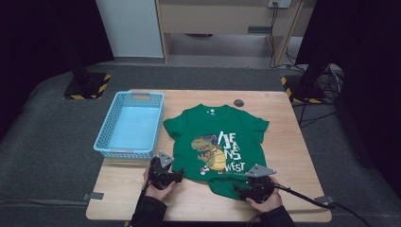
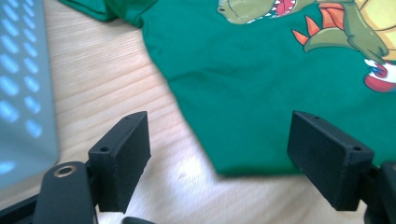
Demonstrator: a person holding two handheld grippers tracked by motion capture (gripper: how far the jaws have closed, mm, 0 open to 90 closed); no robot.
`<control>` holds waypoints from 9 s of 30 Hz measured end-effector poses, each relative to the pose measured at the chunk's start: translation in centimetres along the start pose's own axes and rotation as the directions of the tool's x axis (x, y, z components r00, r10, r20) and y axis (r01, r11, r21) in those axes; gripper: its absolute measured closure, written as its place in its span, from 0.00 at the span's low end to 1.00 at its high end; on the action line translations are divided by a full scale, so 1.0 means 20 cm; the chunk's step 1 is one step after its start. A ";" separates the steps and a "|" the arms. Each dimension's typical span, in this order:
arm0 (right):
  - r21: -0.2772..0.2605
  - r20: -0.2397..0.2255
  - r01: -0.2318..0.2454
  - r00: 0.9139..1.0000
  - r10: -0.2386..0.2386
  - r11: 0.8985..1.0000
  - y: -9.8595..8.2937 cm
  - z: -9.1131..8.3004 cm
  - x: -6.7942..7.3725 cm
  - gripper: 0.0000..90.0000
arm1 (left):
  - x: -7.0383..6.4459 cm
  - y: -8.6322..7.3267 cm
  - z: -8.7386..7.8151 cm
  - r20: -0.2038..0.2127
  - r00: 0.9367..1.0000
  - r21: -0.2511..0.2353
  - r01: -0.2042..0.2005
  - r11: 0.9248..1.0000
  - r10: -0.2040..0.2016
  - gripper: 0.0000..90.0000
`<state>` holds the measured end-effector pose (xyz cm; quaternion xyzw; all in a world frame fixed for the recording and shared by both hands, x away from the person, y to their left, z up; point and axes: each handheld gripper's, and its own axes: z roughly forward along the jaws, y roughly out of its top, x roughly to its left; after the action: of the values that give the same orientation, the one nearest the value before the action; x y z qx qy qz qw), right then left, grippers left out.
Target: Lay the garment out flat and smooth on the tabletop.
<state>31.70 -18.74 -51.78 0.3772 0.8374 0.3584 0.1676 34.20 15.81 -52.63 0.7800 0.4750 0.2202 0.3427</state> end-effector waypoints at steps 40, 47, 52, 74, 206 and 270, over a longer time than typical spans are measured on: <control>-0.113 -0.106 0.066 0.991 -0.078 0.991 0.38 0.33 0.39 0.34 | 0.12 -0.14 -0.08 -0.089 0.991 0.026 0.107 0.994 -0.104 0.15; -0.100 -0.116 0.098 0.987 -0.109 0.990 0.36 0.39 0.44 0.37 | 0.11 -0.13 -0.08 -0.094 0.990 0.029 0.111 0.993 -0.108 0.13; -0.067 -0.117 0.122 0.985 -0.130 0.990 0.33 0.44 0.45 0.39 | 0.11 -0.13 -0.08 -0.095 0.990 0.031 0.111 0.993 -0.108 0.12; -0.061 -0.220 -0.016 0.975 0.002 0.998 0.44 0.42 0.36 0.95 | 0.11 -0.13 -0.07 -0.095 0.989 0.030 0.113 0.993 -0.110 0.12; -0.103 0.121 -0.160 0.977 0.173 0.982 0.02 0.06 -0.19 0.20 | -0.02 -0.11 -0.30 0.083 0.993 0.215 0.064 0.975 -0.083 0.77; 0.007 0.079 -0.193 0.978 0.191 0.981 0.05 0.14 -0.22 0.18 | -0.02 0.09 0.04 0.011 0.997 0.134 -0.075 0.988 0.075 0.24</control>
<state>36.67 -20.33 -52.98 0.4711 0.7925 0.3518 0.1620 35.55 14.60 -51.79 0.8193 0.4581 0.1983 0.2822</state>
